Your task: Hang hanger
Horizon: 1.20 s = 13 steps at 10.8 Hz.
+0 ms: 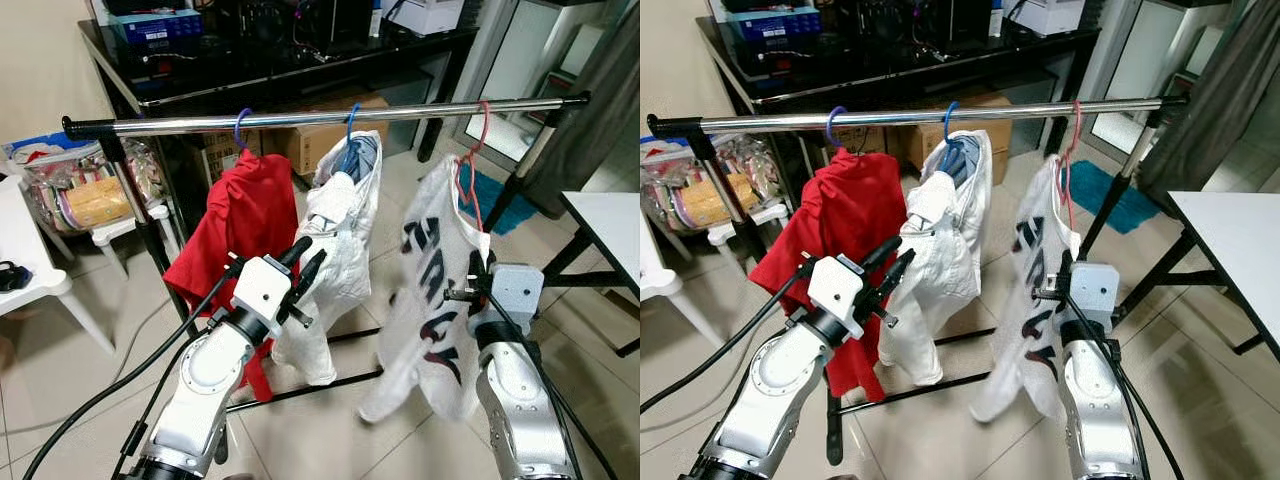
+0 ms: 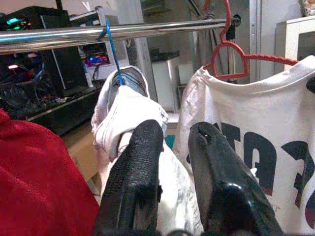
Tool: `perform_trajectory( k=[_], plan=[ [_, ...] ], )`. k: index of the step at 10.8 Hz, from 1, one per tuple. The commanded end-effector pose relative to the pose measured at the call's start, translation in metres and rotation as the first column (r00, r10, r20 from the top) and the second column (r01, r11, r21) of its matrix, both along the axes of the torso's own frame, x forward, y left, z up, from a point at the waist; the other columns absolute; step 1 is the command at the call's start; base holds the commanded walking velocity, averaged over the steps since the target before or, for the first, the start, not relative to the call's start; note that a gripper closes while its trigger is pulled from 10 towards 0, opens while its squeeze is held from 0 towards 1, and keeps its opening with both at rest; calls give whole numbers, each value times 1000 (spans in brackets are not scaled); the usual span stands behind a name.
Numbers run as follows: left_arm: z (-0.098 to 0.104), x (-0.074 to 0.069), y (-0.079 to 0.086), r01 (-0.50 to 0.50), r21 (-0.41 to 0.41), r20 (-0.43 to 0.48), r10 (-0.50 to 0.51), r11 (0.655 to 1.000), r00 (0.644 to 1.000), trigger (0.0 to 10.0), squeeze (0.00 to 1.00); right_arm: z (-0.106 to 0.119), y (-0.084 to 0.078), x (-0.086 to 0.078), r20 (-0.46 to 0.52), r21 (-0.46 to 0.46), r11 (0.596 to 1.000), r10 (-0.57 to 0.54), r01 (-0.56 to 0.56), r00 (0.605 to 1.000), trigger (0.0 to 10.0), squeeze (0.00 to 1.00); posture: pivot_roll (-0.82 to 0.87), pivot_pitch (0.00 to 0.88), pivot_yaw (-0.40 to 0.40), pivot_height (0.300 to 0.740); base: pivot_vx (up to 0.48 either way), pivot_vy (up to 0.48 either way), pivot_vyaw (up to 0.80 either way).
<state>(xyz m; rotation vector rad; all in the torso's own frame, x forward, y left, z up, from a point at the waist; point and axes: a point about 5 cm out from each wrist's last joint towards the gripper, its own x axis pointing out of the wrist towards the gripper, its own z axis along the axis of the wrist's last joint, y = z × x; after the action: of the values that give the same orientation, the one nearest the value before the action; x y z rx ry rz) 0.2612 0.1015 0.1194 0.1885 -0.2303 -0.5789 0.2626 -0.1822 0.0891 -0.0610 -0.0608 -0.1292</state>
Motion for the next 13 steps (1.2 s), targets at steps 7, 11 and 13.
perform_trajectory(
  k=[7,11,13],
  plan=[
    [4,4,-3,22,2,22,-22,1000,1000,10000,0,19,-13,-22,67,43,999,18,-21,998,10000,0,68,0,-9,740,0,0,0],
    [10,15,-1,30,34,58,-32,999,998,10000,0,19,-22,-36,52,56,998,-9,6,999,10000,0,38,0,3,740,0,0,-319],
    [9,15,-5,43,26,59,-44,999,997,10000,0,20,-24,-39,50,60,998,-22,19,999,10000,0,30,0,3,740,0,0,-778]
  ],
)
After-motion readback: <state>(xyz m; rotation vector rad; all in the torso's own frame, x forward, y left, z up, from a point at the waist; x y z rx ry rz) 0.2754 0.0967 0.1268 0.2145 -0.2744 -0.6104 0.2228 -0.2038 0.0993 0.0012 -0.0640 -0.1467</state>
